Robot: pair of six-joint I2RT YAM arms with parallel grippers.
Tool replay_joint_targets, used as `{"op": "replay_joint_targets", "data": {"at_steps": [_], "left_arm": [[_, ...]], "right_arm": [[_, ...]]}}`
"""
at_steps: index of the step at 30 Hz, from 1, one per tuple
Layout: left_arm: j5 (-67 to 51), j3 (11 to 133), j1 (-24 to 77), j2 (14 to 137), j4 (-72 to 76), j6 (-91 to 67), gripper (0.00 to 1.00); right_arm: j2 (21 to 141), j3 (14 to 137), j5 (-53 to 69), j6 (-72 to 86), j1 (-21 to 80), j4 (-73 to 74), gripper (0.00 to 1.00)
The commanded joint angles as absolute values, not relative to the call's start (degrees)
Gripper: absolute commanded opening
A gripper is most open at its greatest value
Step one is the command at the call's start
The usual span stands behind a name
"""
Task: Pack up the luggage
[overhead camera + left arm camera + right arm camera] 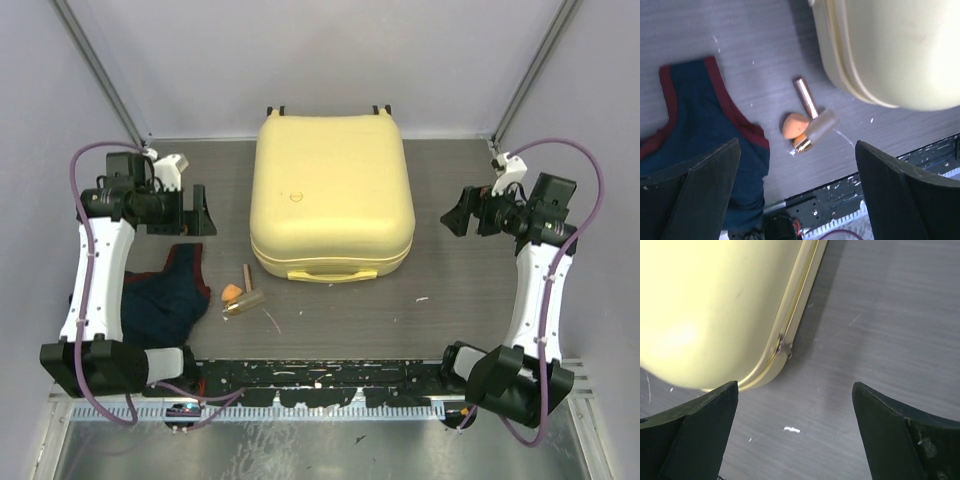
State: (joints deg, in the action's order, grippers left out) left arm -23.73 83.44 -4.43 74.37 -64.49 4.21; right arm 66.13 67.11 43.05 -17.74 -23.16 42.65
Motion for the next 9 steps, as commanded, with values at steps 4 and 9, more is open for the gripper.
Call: {"op": "replay_joint_targets", "data": {"at_steps": [4, 9], "left_arm": [[-19.0, 76.9, -4.7, 67.4, -63.2, 6.0, 0.98], [-17.5, 77.6, -4.7, 67.7, -63.4, 6.4, 0.98]], "right_arm": [[59.3, 60.5, 44.4, -18.3, -23.5, 44.6, 1.00], [59.9, 60.4, 44.2, -17.2, -23.5, 44.3, 1.00]]}}
